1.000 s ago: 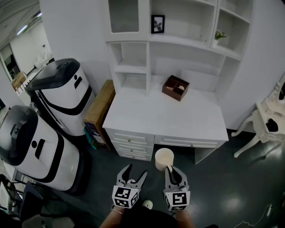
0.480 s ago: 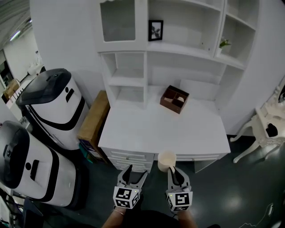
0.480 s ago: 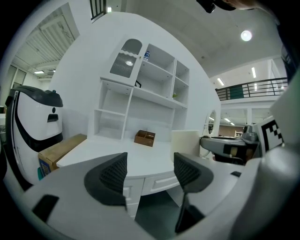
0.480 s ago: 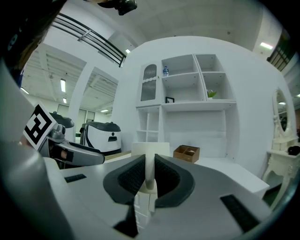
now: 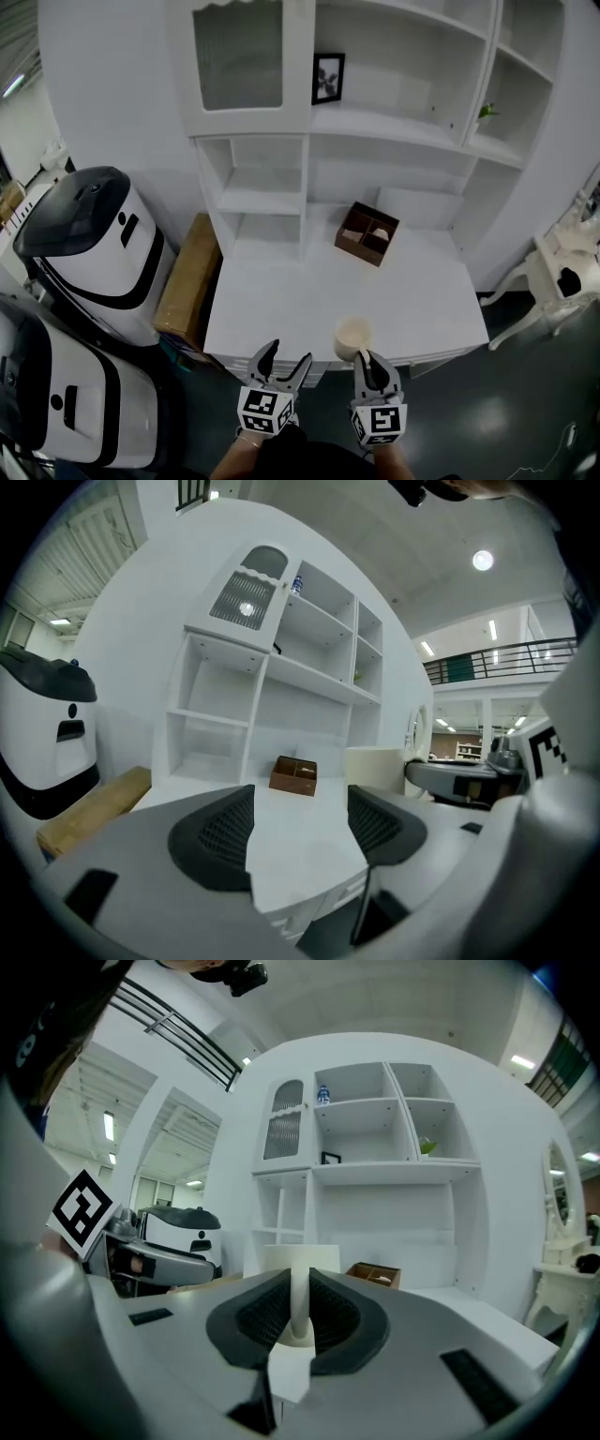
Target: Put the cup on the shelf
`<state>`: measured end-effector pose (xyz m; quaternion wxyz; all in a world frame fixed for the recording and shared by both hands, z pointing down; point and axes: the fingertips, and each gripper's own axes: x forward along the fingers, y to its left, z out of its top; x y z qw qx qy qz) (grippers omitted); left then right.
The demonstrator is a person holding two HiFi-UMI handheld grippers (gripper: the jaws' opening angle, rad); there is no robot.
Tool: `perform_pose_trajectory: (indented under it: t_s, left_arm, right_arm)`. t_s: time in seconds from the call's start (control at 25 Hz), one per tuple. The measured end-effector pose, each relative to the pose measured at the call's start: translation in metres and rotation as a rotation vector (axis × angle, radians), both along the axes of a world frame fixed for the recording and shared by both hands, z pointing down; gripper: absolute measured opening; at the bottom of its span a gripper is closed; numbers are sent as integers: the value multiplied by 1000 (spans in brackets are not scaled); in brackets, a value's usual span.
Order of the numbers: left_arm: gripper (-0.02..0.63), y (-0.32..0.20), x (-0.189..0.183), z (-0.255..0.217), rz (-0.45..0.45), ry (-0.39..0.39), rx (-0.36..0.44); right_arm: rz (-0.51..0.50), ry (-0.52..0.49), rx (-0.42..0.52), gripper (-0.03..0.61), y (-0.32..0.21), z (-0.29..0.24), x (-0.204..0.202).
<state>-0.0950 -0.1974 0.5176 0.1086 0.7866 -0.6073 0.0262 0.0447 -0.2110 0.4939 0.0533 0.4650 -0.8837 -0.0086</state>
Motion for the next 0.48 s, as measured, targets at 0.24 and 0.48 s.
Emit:
perform_pose_trajectory:
  t_s: [0.24,0.48]
  left_arm:
    - [296,-41,-26,-3,39,6,10]
    - [296,-66,-47,-1,57,11,6]
  right_arm:
    - [39,9,9,49,-31,-2,-26]
    - [60,12,10,49,-51,-2,-47]
